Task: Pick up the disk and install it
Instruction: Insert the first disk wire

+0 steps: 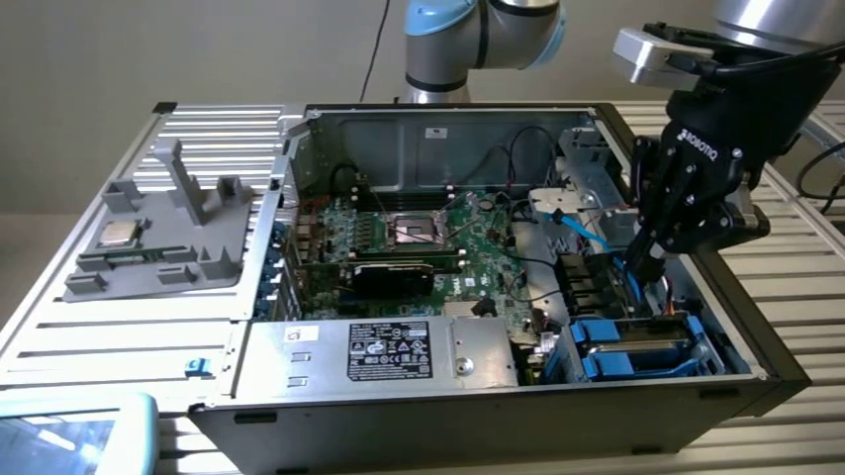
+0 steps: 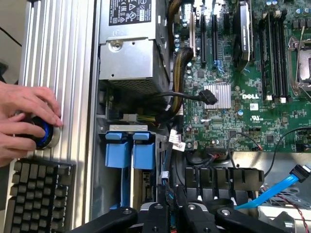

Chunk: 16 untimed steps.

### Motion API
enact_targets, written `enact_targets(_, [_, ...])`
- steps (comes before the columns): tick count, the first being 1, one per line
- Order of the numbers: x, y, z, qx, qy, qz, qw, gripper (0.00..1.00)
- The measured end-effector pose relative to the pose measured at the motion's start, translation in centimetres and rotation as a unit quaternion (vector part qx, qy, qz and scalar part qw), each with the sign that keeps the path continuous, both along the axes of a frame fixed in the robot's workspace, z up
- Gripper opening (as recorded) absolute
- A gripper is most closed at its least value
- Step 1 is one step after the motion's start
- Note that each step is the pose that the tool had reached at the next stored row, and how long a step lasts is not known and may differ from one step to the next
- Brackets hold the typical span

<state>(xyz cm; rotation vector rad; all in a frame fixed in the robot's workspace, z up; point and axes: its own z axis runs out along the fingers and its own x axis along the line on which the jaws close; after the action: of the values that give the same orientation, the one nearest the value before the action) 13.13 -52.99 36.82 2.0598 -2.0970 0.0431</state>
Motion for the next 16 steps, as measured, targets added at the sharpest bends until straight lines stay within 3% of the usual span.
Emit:
enact_targets(11, [-0.14, -0.34, 0.00, 0.0009, -0.0006, 0.000, 1.0000, 0.16])
enact_targets(13, [-0.21, -0.50, 0.00, 0.0024, -0.0010, 0.000, 1.0000, 0.16])
enact_targets(16, [-0.23, -1.02, -0.01, 0.0074, -0.0012, 0.000, 1.0000, 0.16])
